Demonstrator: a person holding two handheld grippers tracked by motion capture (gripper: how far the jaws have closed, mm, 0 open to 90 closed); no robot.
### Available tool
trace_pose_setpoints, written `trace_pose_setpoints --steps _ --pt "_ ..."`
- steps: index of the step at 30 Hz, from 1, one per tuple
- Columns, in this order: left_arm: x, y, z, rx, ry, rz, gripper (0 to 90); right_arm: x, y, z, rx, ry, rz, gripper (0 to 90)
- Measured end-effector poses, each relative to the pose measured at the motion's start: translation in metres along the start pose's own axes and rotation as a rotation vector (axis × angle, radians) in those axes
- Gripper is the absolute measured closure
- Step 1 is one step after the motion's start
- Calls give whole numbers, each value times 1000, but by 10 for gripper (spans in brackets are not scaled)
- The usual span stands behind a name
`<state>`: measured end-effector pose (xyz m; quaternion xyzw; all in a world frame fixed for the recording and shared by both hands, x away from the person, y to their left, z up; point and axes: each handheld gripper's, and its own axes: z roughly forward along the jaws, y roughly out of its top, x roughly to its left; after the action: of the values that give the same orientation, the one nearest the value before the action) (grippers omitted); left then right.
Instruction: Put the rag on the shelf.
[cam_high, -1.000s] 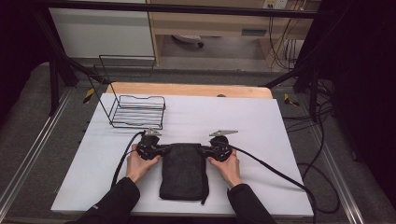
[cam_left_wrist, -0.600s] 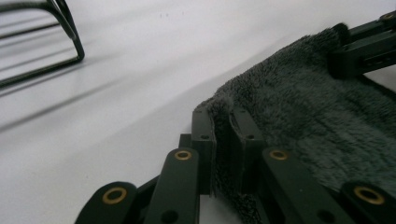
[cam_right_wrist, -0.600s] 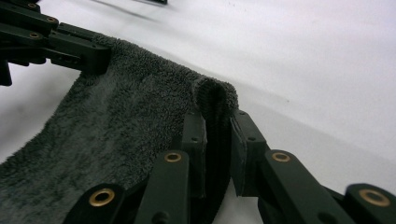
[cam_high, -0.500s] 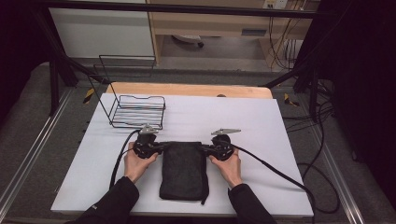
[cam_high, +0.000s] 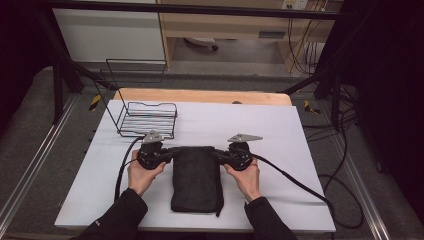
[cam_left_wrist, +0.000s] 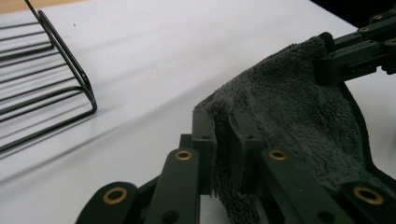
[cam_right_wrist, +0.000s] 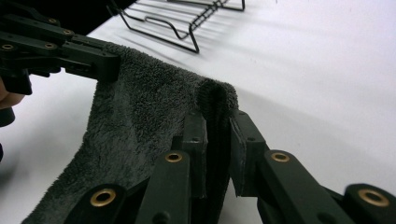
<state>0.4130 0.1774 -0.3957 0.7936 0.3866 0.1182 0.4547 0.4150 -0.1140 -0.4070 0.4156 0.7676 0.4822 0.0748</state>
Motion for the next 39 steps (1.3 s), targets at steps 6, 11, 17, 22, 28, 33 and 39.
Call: trace_pose_setpoints --steps 6,11,17,22,28,33,39 --pt "-4 5 -10 -38 2 7 817 8 7 -11 -46 1 -28 789" --pt "-8 10 -19 -71 -2 17 817 12 12 -19 -76 0 -46 790" --pt "-13 16 -30 -112 -3 35 817 17 17 -28 -107 2 -66 790" --pt "-18 20 -38 -141 -3 48 817 23 22 -36 -133 -1 -88 791" --pt "-24 25 -48 -182 -9 65 818 29 27 -45 -173 -8 -112 793" --pt "-30 29 -57 -222 -14 75 818 33 31 -55 -211 -10 -128 793" --pt "-35 32 -66 -269 -15 86 819 41 36 -66 -256 -25 -164 793"
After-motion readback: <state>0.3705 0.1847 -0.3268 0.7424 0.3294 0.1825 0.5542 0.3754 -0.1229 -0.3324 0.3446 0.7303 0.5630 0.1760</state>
